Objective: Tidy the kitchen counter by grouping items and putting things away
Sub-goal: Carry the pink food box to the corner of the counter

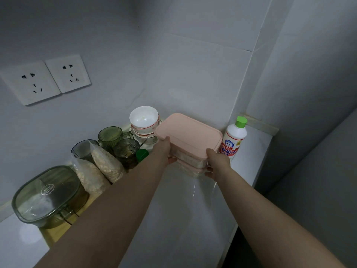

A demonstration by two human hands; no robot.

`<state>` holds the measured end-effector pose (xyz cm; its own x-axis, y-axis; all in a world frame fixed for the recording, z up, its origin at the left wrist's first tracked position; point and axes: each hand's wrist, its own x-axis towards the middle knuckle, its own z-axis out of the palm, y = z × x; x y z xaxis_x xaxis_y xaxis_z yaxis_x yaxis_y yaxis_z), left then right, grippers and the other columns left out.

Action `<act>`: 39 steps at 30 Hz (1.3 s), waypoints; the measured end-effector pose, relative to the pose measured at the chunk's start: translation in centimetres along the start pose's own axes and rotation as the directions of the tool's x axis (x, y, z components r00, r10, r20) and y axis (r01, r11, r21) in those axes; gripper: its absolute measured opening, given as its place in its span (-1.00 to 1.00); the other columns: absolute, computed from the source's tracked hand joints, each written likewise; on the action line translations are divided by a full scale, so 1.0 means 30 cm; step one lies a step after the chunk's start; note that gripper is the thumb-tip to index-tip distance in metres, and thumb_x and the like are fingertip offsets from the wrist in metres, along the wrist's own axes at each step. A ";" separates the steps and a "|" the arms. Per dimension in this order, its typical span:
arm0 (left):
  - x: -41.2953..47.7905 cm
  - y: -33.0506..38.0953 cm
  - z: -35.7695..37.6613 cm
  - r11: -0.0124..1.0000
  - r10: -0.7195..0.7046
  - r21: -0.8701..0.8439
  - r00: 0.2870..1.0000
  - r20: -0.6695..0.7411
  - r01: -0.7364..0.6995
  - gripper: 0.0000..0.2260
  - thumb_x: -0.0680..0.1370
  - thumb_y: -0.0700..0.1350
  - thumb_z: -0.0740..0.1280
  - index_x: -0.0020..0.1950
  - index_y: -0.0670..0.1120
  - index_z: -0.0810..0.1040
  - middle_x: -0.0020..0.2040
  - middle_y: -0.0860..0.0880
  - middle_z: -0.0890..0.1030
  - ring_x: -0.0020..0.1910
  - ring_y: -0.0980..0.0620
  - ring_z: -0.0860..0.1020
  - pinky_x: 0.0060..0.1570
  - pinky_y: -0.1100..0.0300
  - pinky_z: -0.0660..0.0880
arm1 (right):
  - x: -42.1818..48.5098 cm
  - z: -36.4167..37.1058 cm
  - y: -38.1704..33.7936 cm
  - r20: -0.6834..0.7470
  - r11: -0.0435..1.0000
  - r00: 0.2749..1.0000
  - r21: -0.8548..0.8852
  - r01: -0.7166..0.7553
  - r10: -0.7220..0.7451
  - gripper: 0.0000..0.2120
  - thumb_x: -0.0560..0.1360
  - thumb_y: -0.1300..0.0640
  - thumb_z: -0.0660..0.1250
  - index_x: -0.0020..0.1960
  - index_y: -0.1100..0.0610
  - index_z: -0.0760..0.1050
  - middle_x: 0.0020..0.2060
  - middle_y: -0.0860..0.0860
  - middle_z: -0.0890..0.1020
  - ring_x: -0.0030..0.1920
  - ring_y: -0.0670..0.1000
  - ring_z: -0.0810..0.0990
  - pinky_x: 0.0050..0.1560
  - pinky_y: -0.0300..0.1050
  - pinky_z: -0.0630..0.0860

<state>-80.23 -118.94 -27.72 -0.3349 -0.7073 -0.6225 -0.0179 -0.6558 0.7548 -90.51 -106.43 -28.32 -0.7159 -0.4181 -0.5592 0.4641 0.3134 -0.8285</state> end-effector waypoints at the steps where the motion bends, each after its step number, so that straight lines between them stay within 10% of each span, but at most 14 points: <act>1: 0.011 0.002 -0.001 1.000 -0.005 0.004 1.000 -0.001 0.005 -0.56 0.63 0.03 0.18 0.48 -0.05 0.22 0.44 -0.13 0.30 0.35 -0.20 0.35 0.16 -0.14 0.43 | 0.006 -0.001 -0.001 0.006 1.000 1.000 -0.007 -0.006 0.006 -0.57 0.53 0.06 0.28 0.31 0.24 0.32 0.12 0.17 0.48 0.14 0.25 0.50 -0.07 0.11 0.48; 11: 0.000 -0.023 -0.004 0.997 0.056 0.046 0.998 -0.027 -0.055 -0.57 0.62 0.03 0.21 0.43 -0.10 0.27 0.33 -0.05 0.39 0.30 -0.14 0.41 0.06 -0.02 0.45 | -0.012 0.007 -0.010 0.017 0.993 0.999 -0.112 0.034 -0.032 -0.49 0.49 -0.02 0.26 0.31 0.26 0.33 0.14 0.16 0.51 0.12 0.22 0.52 0.18 0.20 0.48; 16: -0.093 -0.034 -0.016 0.988 0.099 0.119 0.995 0.019 -0.100 -0.65 0.62 -0.07 0.17 0.36 -0.18 0.37 0.11 -0.14 0.49 -0.11 -0.04 0.52 -0.15 0.10 0.50 | -0.070 -0.029 -0.011 0.063 0.998 0.998 -0.052 -0.025 0.028 -0.50 0.43 -0.06 0.24 0.27 0.19 0.38 0.16 0.14 0.50 0.15 0.21 0.51 0.17 0.18 0.48; 27: -0.442 -0.023 -0.109 0.833 0.420 0.380 0.907 0.038 -0.402 -0.87 0.59 -0.09 0.20 -0.03 -0.07 0.51 -0.06 -0.07 0.53 -0.21 0.02 0.53 -0.27 0.20 0.37 | -0.343 -0.033 -0.040 0.088 0.936 0.966 -0.239 0.258 -0.244 -0.50 0.53 0.04 0.17 0.37 0.31 0.33 0.27 0.19 0.48 0.26 0.23 0.45 0.24 -0.04 0.40; 30: -0.534 -0.032 -0.188 0.696 0.511 0.527 0.852 0.115 -0.488 -0.79 0.60 -0.15 0.21 0.19 -0.08 0.53 -0.01 -0.04 0.52 -0.16 0.03 0.52 -0.21 0.17 0.40 | -0.437 -0.034 -0.022 0.212 0.762 0.897 -0.472 0.442 -0.389 -0.64 0.56 0.10 0.15 0.24 0.32 0.44 0.21 0.23 0.53 0.23 0.22 0.46 0.15 -0.10 0.37; 33: -0.615 -0.045 -0.297 0.282 0.626 0.810 0.738 0.250 -0.514 -0.56 0.54 -0.17 0.28 0.43 -0.13 0.35 0.34 -0.10 0.43 0.29 -0.07 0.43 0.26 0.16 0.32 | -0.514 -0.030 0.031 0.425 0.402 0.714 -0.614 0.679 -0.557 -0.62 0.51 0.10 0.23 0.28 0.22 0.42 0.20 0.16 0.49 0.26 0.17 0.39 0.24 -0.03 0.34; 39: -0.774 -0.092 -0.525 -0.114 0.680 0.935 0.660 0.320 -0.335 -0.50 0.57 -0.06 0.24 0.50 -0.06 0.24 0.53 -0.09 0.17 0.50 -0.06 0.11 0.44 0.15 0.05 | -0.642 0.017 0.087 0.704 -0.129 0.399 -0.569 0.812 -0.588 -0.61 0.51 0.04 0.20 0.27 0.21 0.42 0.21 0.14 0.47 0.25 0.16 0.37 0.28 0.00 0.28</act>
<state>-57.55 -104.87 -18.60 -0.5343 -0.8284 0.1683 -0.7667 0.5588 0.3161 -75.24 -98.00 -19.72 -0.1913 -0.9511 0.2423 -0.9381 0.1046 -0.3301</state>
